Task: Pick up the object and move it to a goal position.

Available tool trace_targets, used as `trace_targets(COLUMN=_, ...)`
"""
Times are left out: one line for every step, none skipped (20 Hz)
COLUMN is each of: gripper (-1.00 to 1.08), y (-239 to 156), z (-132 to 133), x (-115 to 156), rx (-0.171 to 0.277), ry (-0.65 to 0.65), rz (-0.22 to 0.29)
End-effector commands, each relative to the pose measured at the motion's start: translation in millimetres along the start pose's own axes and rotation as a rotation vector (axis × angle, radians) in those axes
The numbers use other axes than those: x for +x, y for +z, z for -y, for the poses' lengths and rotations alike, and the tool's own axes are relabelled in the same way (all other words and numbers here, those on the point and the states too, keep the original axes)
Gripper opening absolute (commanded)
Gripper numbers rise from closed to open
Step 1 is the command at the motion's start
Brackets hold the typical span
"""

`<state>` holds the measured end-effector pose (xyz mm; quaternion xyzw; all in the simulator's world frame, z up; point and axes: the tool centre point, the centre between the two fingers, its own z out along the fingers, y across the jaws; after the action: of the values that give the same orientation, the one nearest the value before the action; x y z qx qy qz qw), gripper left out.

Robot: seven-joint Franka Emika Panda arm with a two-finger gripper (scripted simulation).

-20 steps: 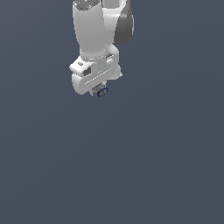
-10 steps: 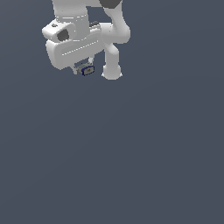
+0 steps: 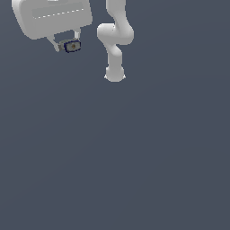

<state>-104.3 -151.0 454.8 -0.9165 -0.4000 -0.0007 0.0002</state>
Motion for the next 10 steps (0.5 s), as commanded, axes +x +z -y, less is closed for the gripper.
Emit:
trace_targets(gripper=-1.00, y=-14.8, z=-4.6, x=-5.2, rx=0.001, ry=0.000, rz=0.001)
trace_targets(gripper=-1.00, y=-19.5, z=-6.3, x=-6.8, rx=0.001, ry=0.000, rz=0.001)
trace_targets(gripper=-1.00, y=-23.7, z=-7.7, x=-8.1, rx=0.000, ry=0.000, rz=0.001)
trace_targets(gripper=-1.00, y=-27.6, z=-9.1, x=-9.3, rx=0.000, ry=0.000, rz=0.001)
trace_targets(gripper=-1.00, y=-31.0, z=-10.4, x=-10.5, rx=0.000, ry=0.000, rz=0.001)
trace_targets(gripper=-1.00, y=-34.0, z=-11.5, x=-11.5, rx=0.000, ry=0.000, rz=0.001)
trace_targets(gripper=-1.00, y=-36.7, z=-12.5, x=-12.4, rx=0.000, ry=0.000, rz=0.001)
trace_targets(gripper=-1.00, y=-39.0, z=-13.3, x=-13.1, rx=0.000, ry=0.000, rz=0.001)
trace_targets(gripper=-1.00, y=-40.9, z=-14.1, x=-13.7, rx=0.000, ry=0.000, rz=0.001)
trace_targets(gripper=-1.00, y=-42.5, z=-14.7, x=-14.2, rx=0.000, ry=0.000, rz=0.001)
